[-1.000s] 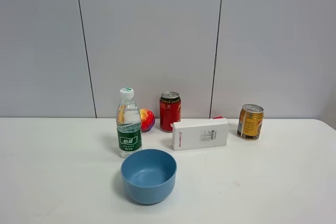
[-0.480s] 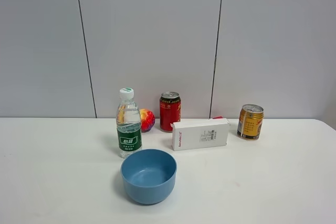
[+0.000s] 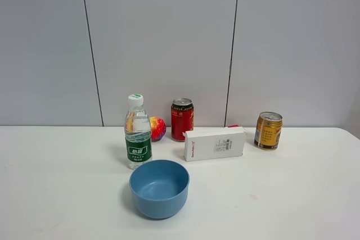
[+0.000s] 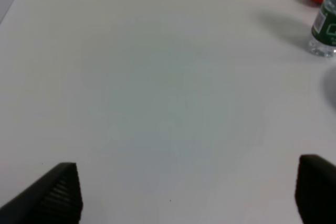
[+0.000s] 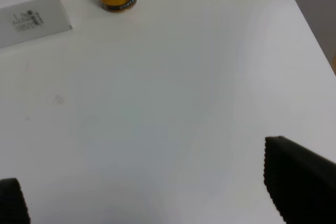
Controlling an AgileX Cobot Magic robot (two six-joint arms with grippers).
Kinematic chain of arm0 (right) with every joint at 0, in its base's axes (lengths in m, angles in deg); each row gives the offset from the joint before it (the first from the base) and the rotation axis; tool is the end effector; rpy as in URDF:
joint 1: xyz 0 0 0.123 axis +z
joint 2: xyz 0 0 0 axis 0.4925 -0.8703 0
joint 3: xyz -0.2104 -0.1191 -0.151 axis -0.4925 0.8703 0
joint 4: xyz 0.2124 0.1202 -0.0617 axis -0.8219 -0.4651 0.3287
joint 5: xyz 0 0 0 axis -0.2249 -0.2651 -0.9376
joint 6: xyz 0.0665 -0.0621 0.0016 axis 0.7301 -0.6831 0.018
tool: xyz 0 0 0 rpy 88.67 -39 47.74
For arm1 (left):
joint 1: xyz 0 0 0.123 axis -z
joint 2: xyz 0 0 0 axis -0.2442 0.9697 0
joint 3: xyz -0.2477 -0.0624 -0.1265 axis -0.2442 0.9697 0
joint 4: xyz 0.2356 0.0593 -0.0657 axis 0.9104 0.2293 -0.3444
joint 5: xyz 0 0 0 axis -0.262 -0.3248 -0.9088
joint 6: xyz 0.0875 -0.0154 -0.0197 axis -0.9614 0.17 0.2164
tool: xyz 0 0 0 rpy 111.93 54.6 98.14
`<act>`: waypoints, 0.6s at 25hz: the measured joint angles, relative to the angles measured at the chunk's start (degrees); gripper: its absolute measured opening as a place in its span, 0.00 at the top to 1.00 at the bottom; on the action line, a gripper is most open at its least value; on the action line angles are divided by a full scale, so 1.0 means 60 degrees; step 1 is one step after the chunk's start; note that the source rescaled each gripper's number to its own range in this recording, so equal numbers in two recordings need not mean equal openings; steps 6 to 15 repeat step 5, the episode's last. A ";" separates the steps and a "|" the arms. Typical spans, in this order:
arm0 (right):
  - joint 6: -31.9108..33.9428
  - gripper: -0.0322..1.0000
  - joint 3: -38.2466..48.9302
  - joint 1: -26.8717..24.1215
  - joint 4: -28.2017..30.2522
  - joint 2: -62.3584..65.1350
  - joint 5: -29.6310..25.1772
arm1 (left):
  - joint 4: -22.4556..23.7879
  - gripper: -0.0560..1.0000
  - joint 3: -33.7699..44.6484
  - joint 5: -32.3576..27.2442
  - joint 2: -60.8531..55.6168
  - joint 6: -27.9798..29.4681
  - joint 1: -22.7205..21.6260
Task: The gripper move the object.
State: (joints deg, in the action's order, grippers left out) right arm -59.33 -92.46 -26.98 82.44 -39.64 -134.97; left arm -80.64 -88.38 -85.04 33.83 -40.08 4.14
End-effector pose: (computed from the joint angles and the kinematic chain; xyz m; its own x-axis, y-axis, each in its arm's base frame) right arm -0.0051 0.0007 0.2762 -0.4599 -0.0147 -0.8879 -0.0506 0.9987 0.0097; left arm -0.0054 -0.0083 0.2799 -0.4379 -0.0354 -0.8983 -0.0855 0.9963 0.0025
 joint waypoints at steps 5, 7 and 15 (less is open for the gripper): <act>0.0000 0.28 0.0000 0.0000 0.0000 0.0000 0.0000 | 0.0000 0.00 0.0000 0.0000 0.0000 0.0000 0.0000; 0.0000 0.28 0.0000 0.0000 0.0000 0.0000 0.0000 | 0.0000 0.00 0.0000 0.0000 0.0000 0.0000 0.0000; 0.0000 0.28 0.0000 0.0000 0.0000 0.0000 0.0000 | 0.0000 0.00 0.0000 0.0000 0.0000 0.0000 0.0000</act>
